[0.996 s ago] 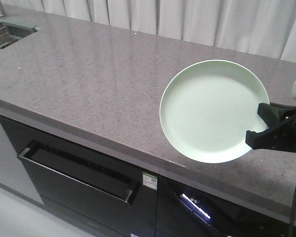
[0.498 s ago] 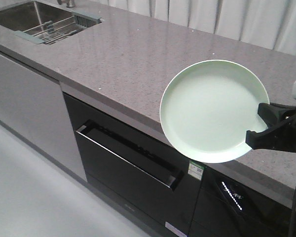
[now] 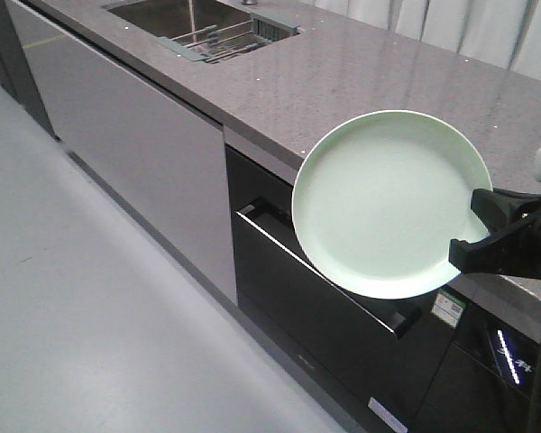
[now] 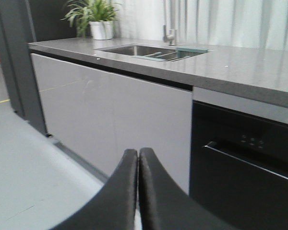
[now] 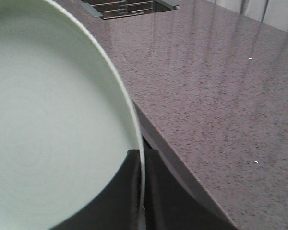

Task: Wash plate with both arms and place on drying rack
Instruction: 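Hold the plate in the right gripper while the base turns away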

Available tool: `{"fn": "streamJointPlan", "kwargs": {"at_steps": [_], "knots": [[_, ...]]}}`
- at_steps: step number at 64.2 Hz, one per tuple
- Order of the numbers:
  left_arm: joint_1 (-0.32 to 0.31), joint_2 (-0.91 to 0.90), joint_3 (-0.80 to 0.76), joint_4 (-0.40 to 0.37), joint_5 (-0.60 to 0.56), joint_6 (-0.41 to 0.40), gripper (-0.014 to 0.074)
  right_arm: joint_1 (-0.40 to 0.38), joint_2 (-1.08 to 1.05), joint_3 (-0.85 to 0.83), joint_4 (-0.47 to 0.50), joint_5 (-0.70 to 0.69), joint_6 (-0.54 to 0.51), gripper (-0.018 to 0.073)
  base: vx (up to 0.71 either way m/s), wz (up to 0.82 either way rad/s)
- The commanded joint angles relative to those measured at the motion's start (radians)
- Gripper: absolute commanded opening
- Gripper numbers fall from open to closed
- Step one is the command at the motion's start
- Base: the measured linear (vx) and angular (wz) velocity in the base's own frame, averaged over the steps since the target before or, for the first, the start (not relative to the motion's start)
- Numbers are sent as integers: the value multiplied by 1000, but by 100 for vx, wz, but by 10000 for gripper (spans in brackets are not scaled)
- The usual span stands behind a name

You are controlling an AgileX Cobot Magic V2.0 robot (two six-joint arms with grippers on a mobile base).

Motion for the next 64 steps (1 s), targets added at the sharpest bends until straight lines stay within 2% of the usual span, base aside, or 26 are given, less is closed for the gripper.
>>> {"fn": "streamJointPlan", "kwargs": {"at_steps": [1,64], "knots": [[-6,-13,15,-8,-69,-11,-6,-5,-14,-30,-8,-79,-7,-10,-10,38],[-6,-13,15,-8,-69,-11,-6,-5,-14,-30,-7,-78,-7,-10,-8,35]]}}
